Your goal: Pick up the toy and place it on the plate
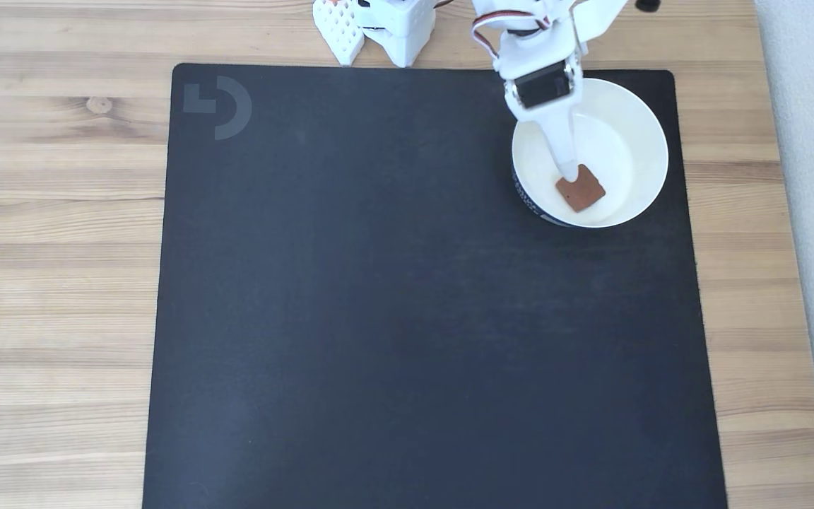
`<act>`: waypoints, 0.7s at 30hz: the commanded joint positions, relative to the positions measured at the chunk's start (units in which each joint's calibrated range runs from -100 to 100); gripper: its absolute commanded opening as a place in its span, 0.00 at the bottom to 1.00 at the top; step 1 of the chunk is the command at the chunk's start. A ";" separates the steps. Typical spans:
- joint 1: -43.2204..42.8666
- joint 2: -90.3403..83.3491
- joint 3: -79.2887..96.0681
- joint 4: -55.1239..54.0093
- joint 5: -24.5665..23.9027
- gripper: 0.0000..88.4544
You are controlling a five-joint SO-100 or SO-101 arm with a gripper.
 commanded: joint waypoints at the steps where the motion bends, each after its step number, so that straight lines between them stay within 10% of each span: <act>1: 0.51 -1.18 -0.91 -1.12 -0.19 0.23; 7: 5.95 -4.19 -2.44 -1.12 -0.19 0.02; 16: 28.79 -26.36 -1.27 -0.44 0.80 0.03; 21: 39.91 -30.20 -1.18 -0.44 10.04 0.03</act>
